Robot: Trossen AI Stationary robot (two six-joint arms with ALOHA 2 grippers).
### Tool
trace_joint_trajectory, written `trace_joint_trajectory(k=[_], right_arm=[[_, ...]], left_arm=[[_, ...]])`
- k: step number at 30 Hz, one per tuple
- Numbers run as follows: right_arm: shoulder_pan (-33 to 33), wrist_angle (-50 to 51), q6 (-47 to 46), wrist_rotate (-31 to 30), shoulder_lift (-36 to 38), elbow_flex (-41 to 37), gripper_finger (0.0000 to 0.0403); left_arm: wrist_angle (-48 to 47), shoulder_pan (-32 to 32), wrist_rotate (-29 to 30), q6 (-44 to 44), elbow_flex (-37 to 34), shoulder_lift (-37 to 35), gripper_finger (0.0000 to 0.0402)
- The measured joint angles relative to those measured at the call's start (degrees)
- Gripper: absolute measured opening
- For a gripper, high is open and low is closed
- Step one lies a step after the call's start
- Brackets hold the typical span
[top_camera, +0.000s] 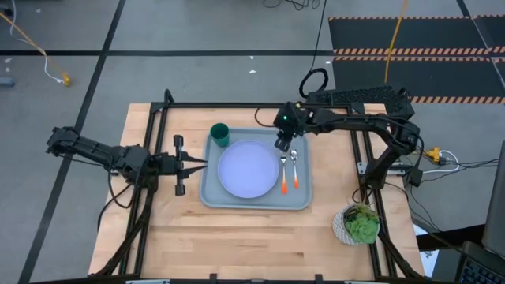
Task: Pick and place plate/cup/fork/spoon on tray
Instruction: Adjust the gray serving tray
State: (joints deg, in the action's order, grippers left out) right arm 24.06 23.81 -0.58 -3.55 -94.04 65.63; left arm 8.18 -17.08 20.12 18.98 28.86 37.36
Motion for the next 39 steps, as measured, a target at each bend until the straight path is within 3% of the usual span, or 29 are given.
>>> trace_joint_trajectory(k=[6, 11, 19, 27, 32, 39], right_arm=[[0.97, 2.82, 8.34, 0.61, -0.10, 3.52, 0.0128], [-0.85, 7.76, 11.82, -2.41, -3.25, 9.89, 0.0128], [-1.82, 16.72, 14.96, -2.51, -13.28, 27.20, 0.0121], [-1.80, 27.05, 18.39, -2.48, -25.80, 44.38, 0.0062], [-1.29, 28.18, 22.19, -2.54, -29.22, 46.60, 0.0006], [1.06, 28.46, 22.31, -2.60, -30.40, 46.32, 0.0001]], left_arm=[[-0.76, 2.40, -0.02, -0.24, 0.00, -0.04, 0.0062], [-0.34, 4.18, -0.06, 0.94, 0.00, -0.62, 0.0062], [1.12, 6.41, -0.24, 5.23, 0.00, -6.58, 0.0062], [3.19, 8.54, -0.32, 7.59, 0.04, -12.75, 0.0062], [4.20, 9.45, -0.32, 8.35, 0.04, -14.97, 0.0062], [3.44, 9.70, -0.32, 8.81, 0.04, -15.56, 0.0062]])
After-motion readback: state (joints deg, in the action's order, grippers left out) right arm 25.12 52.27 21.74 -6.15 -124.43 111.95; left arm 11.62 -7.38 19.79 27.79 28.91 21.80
